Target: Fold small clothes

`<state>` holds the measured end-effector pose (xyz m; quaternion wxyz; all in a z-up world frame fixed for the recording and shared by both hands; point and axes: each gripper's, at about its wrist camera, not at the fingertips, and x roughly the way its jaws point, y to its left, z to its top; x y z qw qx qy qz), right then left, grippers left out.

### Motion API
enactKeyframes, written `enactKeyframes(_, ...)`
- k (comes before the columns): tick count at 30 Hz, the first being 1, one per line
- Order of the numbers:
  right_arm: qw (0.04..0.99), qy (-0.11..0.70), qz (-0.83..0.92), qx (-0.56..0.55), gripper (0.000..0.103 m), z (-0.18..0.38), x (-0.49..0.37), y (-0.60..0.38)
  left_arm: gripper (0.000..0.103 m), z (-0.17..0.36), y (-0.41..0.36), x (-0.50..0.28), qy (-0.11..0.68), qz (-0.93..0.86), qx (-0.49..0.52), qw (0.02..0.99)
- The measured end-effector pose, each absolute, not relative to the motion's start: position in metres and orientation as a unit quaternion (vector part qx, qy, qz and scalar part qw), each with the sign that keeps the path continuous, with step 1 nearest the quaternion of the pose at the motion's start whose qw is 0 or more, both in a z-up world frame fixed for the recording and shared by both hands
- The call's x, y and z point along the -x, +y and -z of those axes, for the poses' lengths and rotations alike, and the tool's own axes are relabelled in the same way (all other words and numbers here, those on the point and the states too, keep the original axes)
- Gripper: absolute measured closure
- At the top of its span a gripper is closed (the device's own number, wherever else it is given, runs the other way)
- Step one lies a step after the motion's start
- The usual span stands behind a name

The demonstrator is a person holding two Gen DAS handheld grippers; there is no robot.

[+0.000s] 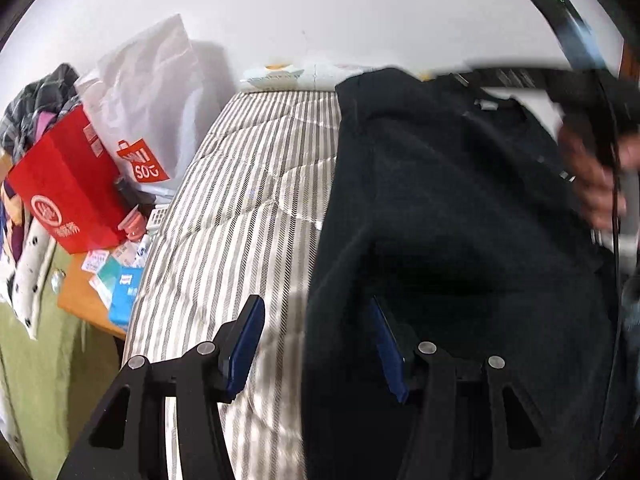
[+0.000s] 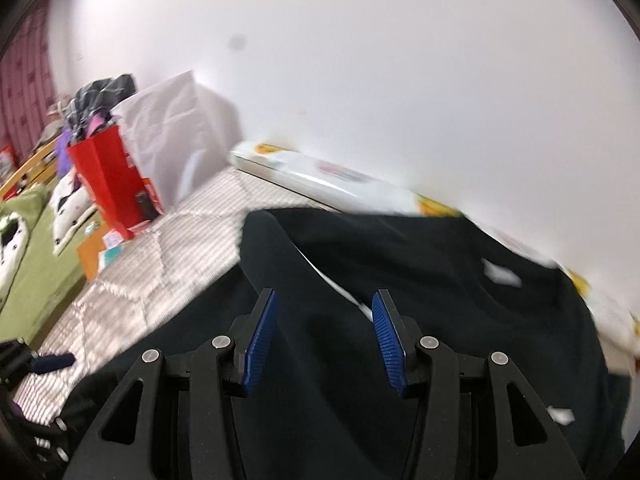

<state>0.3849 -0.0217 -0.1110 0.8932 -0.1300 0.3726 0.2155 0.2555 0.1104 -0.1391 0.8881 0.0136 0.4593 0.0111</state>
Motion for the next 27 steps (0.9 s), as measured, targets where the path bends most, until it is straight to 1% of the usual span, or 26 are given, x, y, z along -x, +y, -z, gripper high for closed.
enactKeyframes(4,0.882,0.373,-0.249,0.144,0.054,0.125,-0.423,0.019,0.052,0.154,0.105,-0.274,0.471,0.0,-0.034,0.881)
enactKeyframes(7,0.868,0.395,-0.264,0.144,0.054,0.141,-0.453,0.04,0.052,0.152,0.098,-0.283,0.462,0.01,-0.047,0.885)
enactKeyframes(8,0.859,0.411,-0.269,0.146,0.058,0.149,-0.463,0.047,0.055,0.151,0.095,-0.285,0.46,0.013,-0.053,0.887)
enactKeyframes(9,0.853,0.42,-0.272,0.147,0.076,0.154,-0.469,0.05,0.065,0.15,0.092,-0.286,0.455,0.016,-0.058,0.888)
enactKeyframes(10,0.848,0.427,-0.277,0.147,0.089,0.159,-0.473,0.052,0.072,0.15,0.091,-0.288,0.453,0.02,-0.059,0.889)
enactKeyframes(11,0.843,0.433,-0.284,0.147,0.091,0.163,-0.478,0.054,0.088,0.15,0.091,-0.289,0.451,0.029,-0.053,0.89)
enactKeyframes(12,0.844,0.428,-0.289,0.143,0.092,0.162,-0.479,0.053,0.097,0.149,0.093,-0.288,0.448,0.038,-0.045,0.892)
enactKeyframes(15,0.867,0.386,-0.302,0.092,0.093,0.147,-0.484,0.035,0.097,0.144,0.104,-0.28,0.424,0.036,-0.027,0.904)
enactKeyframes(17,0.868,0.379,-0.319,0.046,0.093,0.144,-0.494,0.026,0.097,0.144,0.112,-0.278,0.425,0.034,-0.013,0.905)
enactKeyframes(19,0.863,0.389,-0.321,0.024,0.093,0.153,-0.506,0.03,0.097,0.146,0.12,-0.282,0.434,0.038,0.011,0.9)
enactKeyframes(25,0.857,0.428,-0.281,0.068,0.091,0.201,-0.519,0.067,0.096,0.154,0.126,-0.287,0.451,0.04,0.034,0.891)
enactKeyframes(26,0.858,0.426,-0.281,0.067,0.089,0.198,-0.517,0.066,0.095,0.155,0.126,-0.287,0.452,0.039,0.033,0.891)
enactKeyframes(27,0.857,0.428,-0.281,0.062,0.085,0.195,-0.517,0.064,0.094,0.155,0.125,-0.287,0.453,0.037,0.031,0.89)
